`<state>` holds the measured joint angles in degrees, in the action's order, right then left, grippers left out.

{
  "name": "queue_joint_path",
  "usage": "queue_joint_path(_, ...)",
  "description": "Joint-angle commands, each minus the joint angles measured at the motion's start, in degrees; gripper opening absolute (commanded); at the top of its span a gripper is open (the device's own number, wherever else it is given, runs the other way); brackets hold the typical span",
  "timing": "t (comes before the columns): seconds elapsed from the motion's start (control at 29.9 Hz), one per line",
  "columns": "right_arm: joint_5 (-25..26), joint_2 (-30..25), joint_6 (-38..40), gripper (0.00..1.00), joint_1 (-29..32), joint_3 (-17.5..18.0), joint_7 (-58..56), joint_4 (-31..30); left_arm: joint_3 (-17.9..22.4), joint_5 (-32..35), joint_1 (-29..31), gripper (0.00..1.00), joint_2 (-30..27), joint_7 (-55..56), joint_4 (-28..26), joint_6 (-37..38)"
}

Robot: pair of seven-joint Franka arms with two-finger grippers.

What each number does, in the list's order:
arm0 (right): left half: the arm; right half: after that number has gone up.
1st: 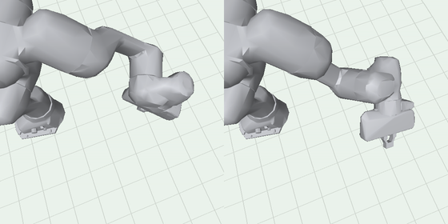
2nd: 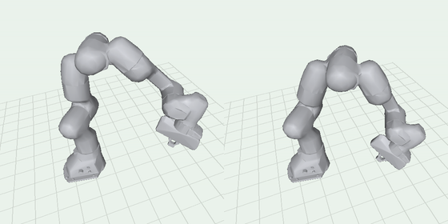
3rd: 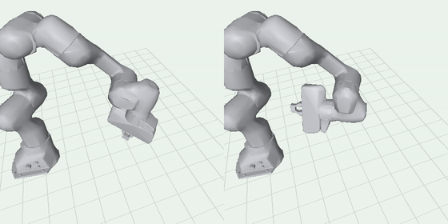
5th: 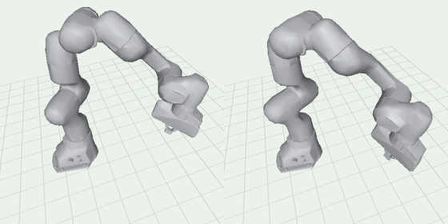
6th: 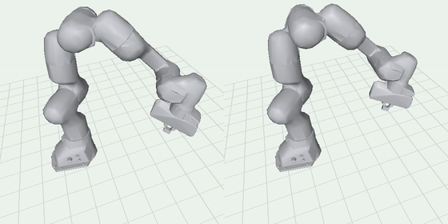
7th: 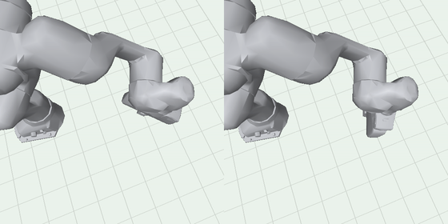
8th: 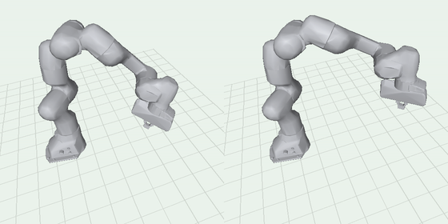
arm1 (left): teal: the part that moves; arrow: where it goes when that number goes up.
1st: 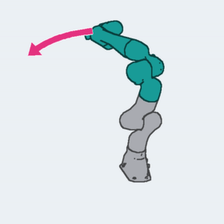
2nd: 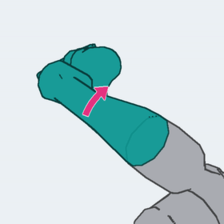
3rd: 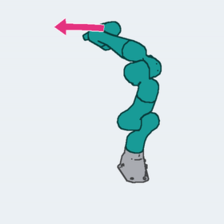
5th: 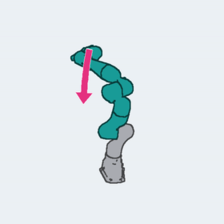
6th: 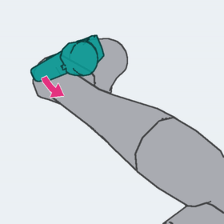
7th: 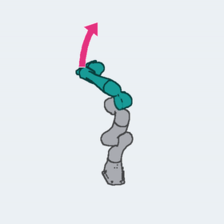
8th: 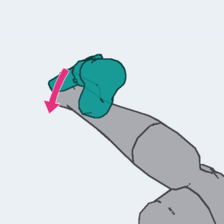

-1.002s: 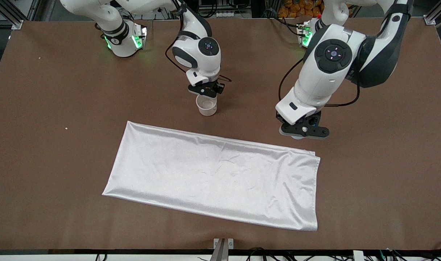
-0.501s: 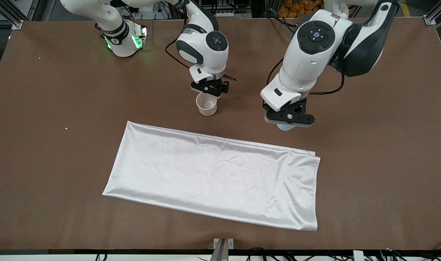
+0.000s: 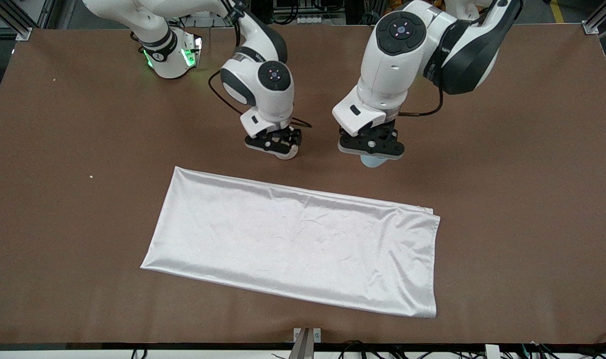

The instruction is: Place blue cup into white mug on table

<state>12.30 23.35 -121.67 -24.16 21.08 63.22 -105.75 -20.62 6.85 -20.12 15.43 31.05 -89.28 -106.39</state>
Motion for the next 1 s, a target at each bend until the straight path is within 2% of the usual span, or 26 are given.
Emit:
queue_joint_path(0.0,0.26,-0.5,3.89,1.0,7.19,0.54,-10.56,2.47,0.14,-0.96,-1.06,0.0,0.13,1.11,-0.28,0.31)
queue_joint_path(0.5,0.0,-2.78,10.14,1.0,22.14,0.72,-34.04,3.09,-1.35,-0.7,-4.76,0.0,4.96,6.91,-0.28,-3.47)
queue_joint_path(0.7,0.0,-4.53,10.58,1.0,25.48,0.81,-36.23,2.83,-5.57,0.7,-5.02,0.0,7.77,13.41,-0.28,-5.58)
queue_joint_path(0.97,-0.09,-6.12,12.07,1.0,26.36,0.72,-40.01,2.48,-11.81,7.64,-5.37,0.0,12.43,23.43,-0.11,-7.16)
